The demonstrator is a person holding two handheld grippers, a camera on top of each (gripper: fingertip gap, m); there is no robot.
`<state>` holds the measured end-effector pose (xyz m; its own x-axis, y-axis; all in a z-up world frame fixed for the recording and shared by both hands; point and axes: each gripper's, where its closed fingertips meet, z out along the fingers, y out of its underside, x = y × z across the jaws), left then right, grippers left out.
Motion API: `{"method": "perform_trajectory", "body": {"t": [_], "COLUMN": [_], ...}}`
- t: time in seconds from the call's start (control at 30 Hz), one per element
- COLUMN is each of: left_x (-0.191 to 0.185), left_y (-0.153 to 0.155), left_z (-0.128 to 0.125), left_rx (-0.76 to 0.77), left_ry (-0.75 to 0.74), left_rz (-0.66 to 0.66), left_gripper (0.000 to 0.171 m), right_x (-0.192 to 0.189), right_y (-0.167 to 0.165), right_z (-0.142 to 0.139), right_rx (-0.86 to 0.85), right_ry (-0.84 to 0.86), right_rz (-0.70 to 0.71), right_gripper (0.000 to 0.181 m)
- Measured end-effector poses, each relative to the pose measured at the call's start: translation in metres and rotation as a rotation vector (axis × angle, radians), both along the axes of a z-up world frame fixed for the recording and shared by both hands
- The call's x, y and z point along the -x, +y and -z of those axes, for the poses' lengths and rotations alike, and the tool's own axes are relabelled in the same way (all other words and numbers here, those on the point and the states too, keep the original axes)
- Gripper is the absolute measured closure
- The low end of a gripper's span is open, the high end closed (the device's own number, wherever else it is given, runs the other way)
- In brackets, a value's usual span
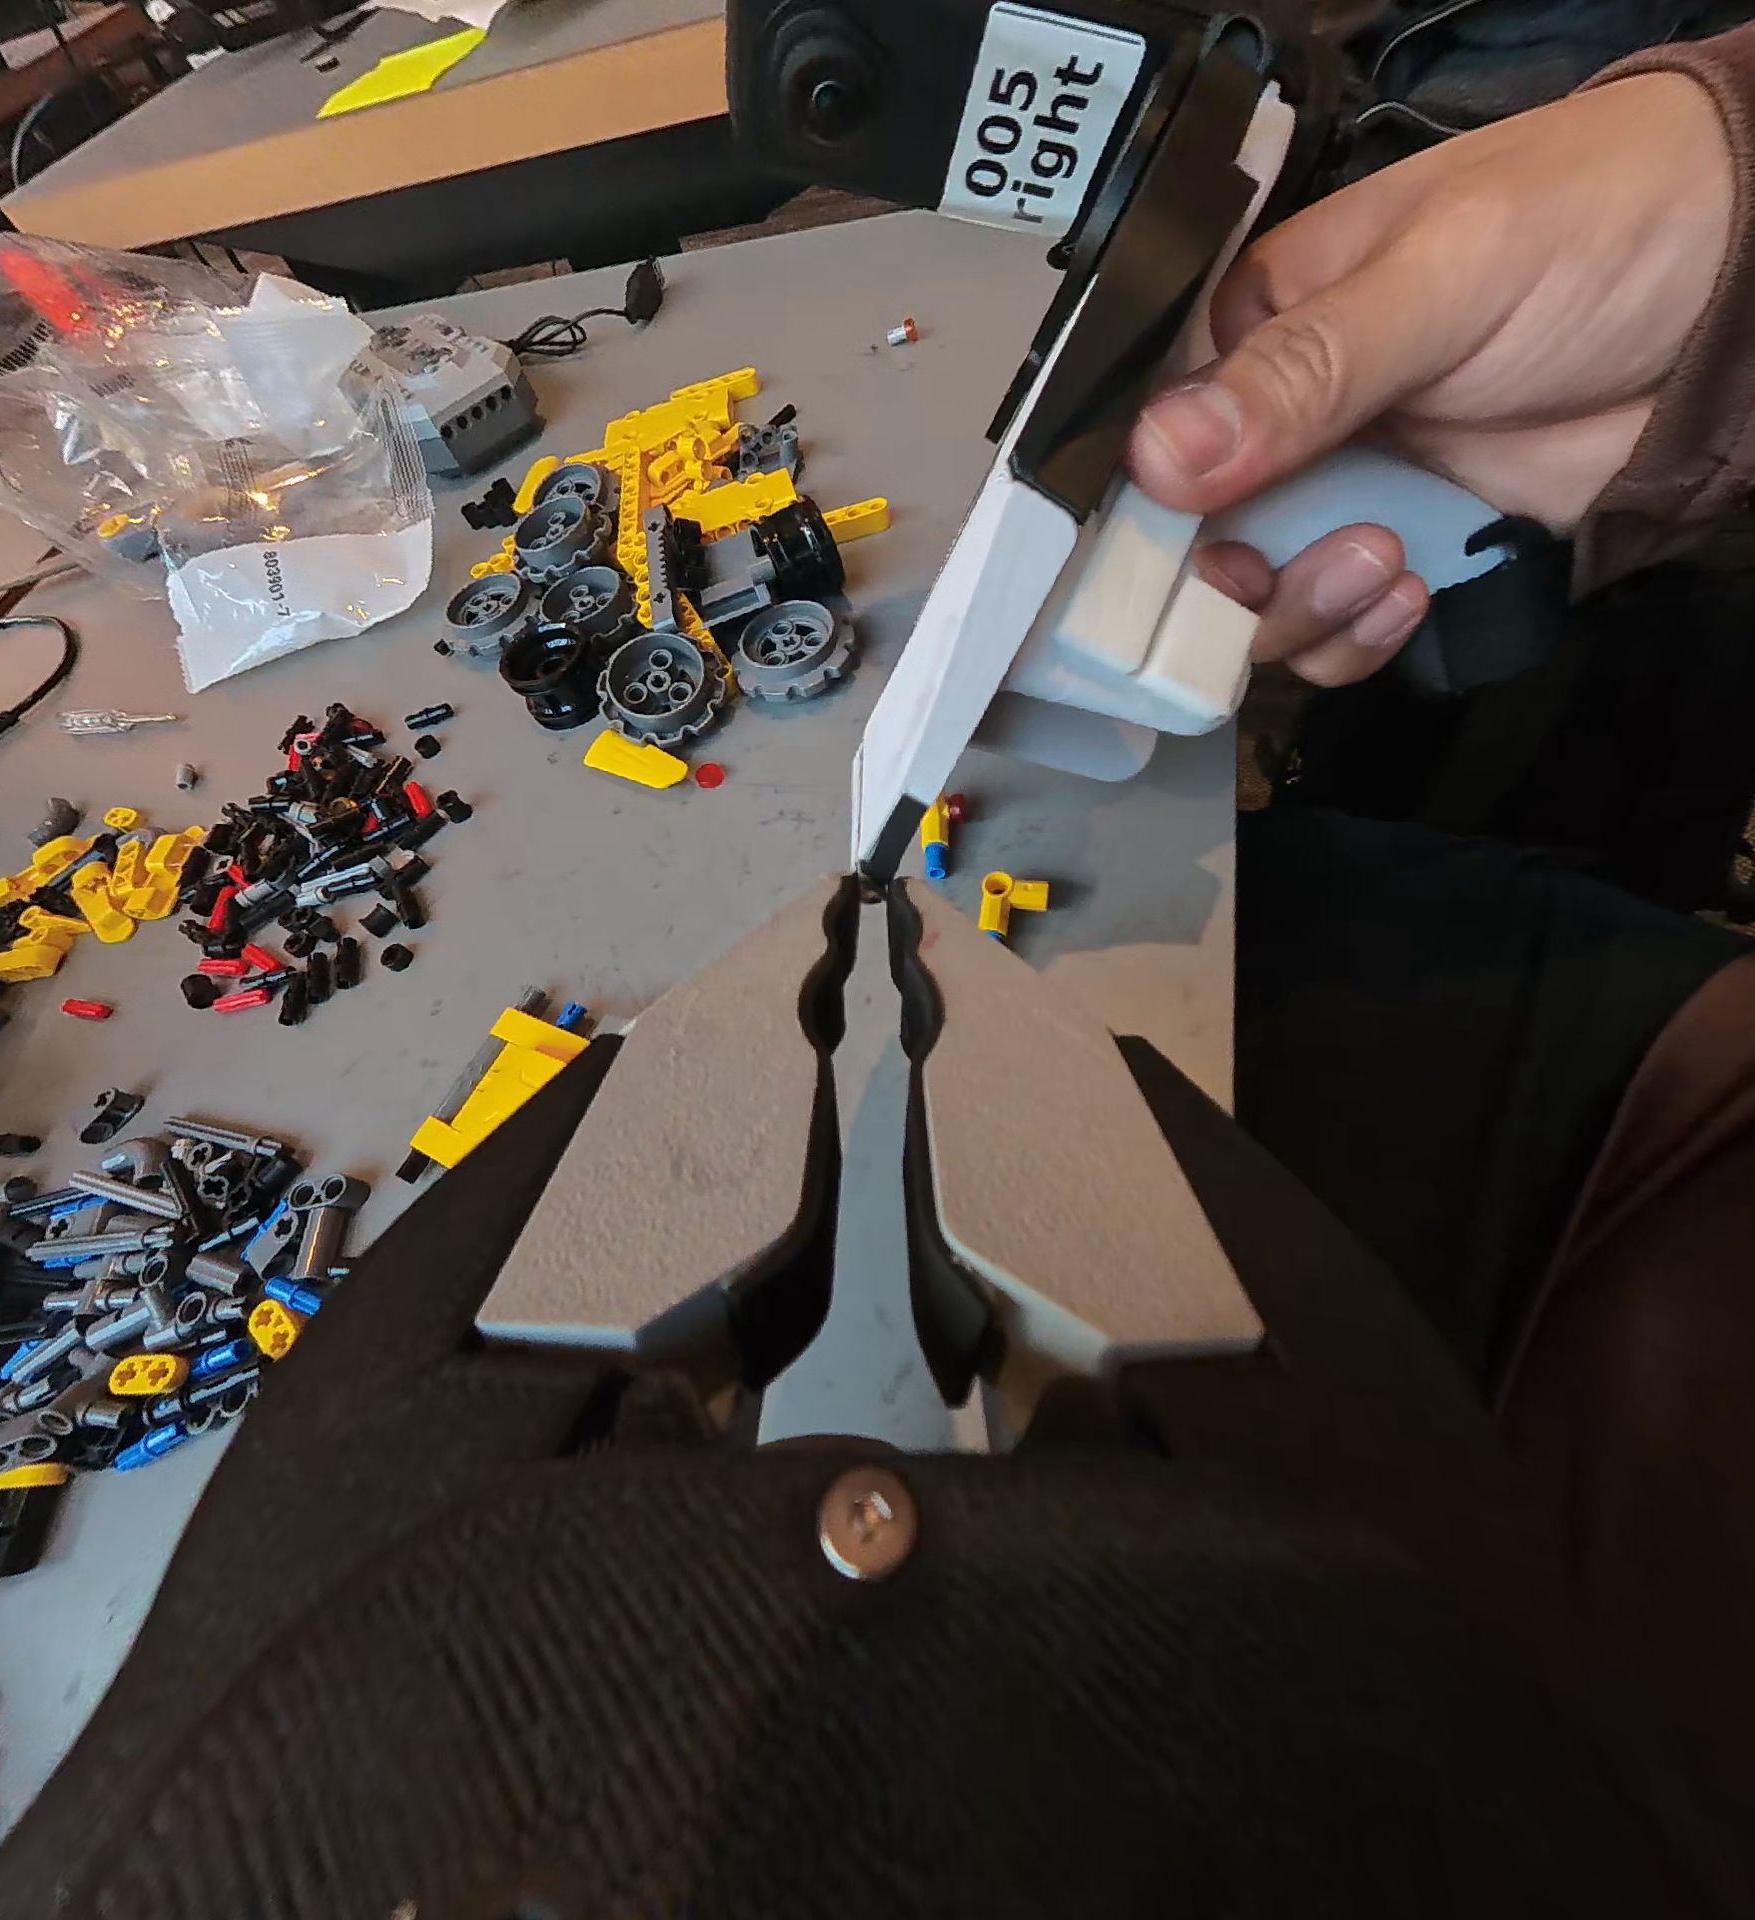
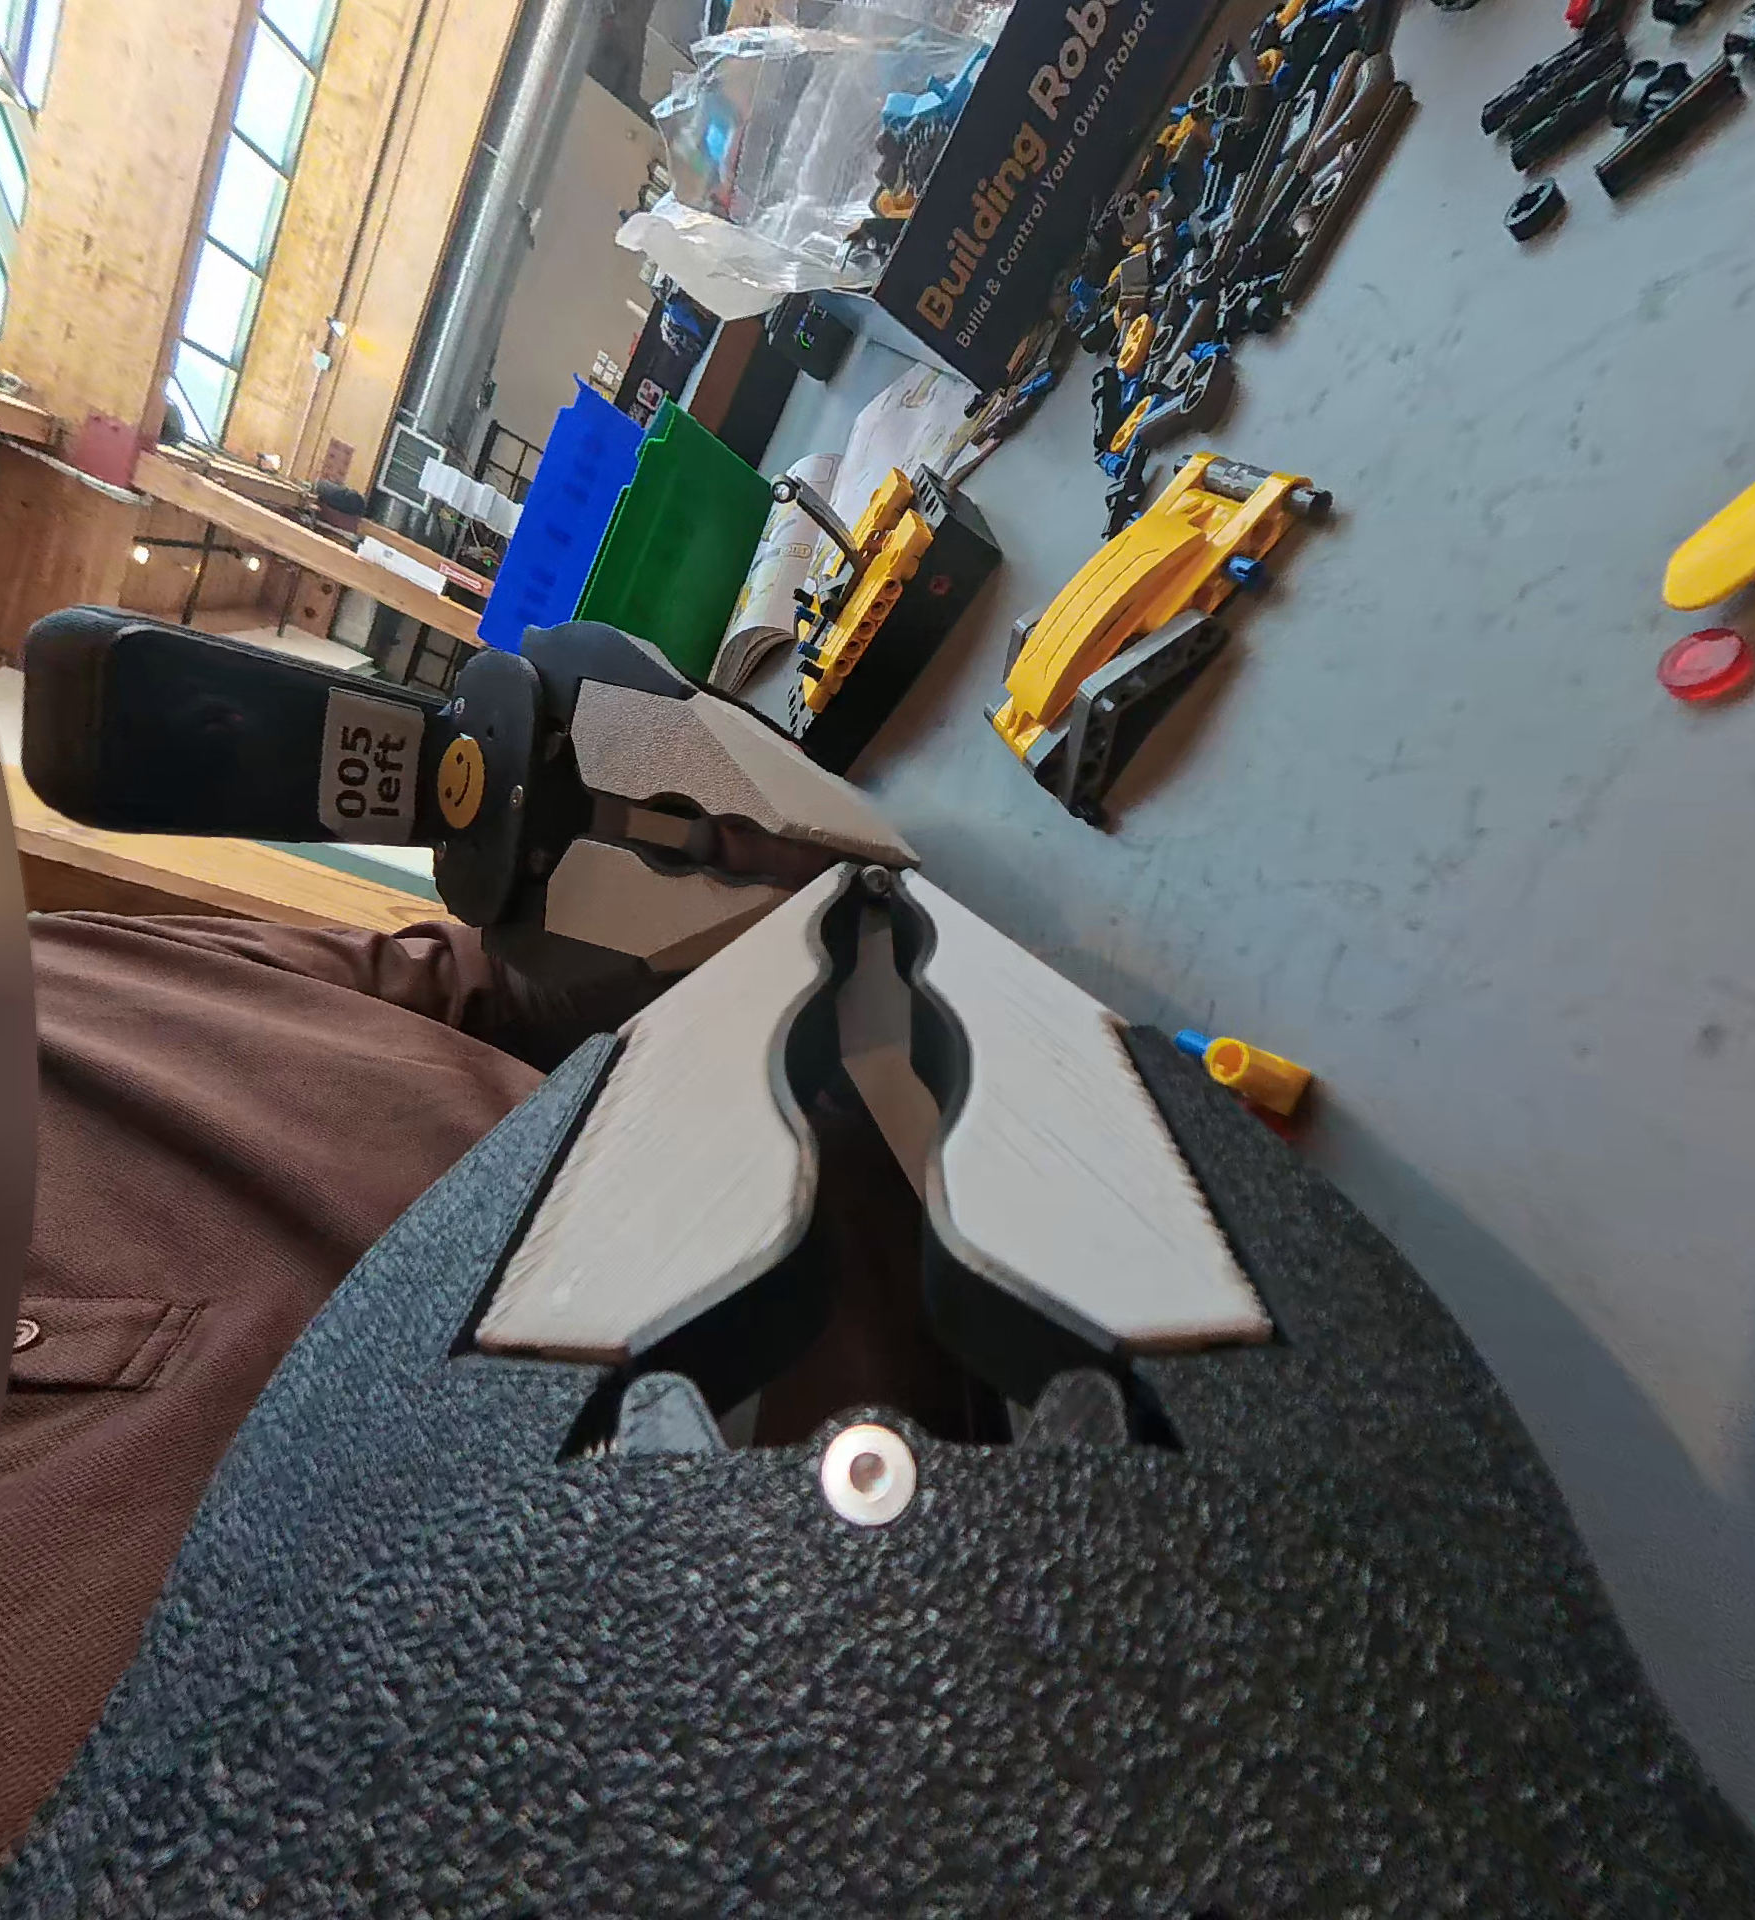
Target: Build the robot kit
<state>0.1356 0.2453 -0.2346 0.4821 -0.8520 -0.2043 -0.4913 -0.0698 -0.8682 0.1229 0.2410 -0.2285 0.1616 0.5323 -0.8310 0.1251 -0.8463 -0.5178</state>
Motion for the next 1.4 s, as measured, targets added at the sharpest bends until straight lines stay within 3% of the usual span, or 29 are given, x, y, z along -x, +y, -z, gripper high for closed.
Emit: {"method": "perform_trajectory", "body": {"t": [0.2, 0.37, 0.5, 1.0, 1.17, 1.4], "left_x": [-0.002, -0.001, -0.002, -0.002, -0.003, -0.008], "left_y": [-0.002, -0.002, -0.002, -0.001, -0.001, -0.013], "left_z": [-0.012, -0.021, -0.019, -0.02, -0.016, 0.005], "left_rx": [-0.138, -0.454, -0.529, -0.552, -0.525, -0.105], "left_ry": [0.018, 0.202, 0.271, 0.283, 0.272, 0.09], "left_rz": [0.008, -0.019, -0.026, -0.037, -0.031, 0.082], "left_gripper": [0.17, 0.17, 0.17, 0.17, 0.17, 0.171], "right_x": [-0.002, -0.003, -0.005, -0.005, -0.006, -0.035], "right_y": [-0.003, -0.004, -0.004, -0.005, -0.004, 0.001], "right_z": [-0.012, -0.023, -0.021, -0.02, -0.016, 0.021], "right_rx": [-0.105, -0.015, -0.009, -0.078, -0.198, -0.365], "right_ry": [0.013, 0.117, 0.111, 0.074, -0.016, -0.335], "right_rz": [-0.012, -0.009, -0.002, -0.008, -0.008, -0.023], "right_gripper": [0.177, 0.176, 0.177, 0.177, 0.177, 0.178]}}
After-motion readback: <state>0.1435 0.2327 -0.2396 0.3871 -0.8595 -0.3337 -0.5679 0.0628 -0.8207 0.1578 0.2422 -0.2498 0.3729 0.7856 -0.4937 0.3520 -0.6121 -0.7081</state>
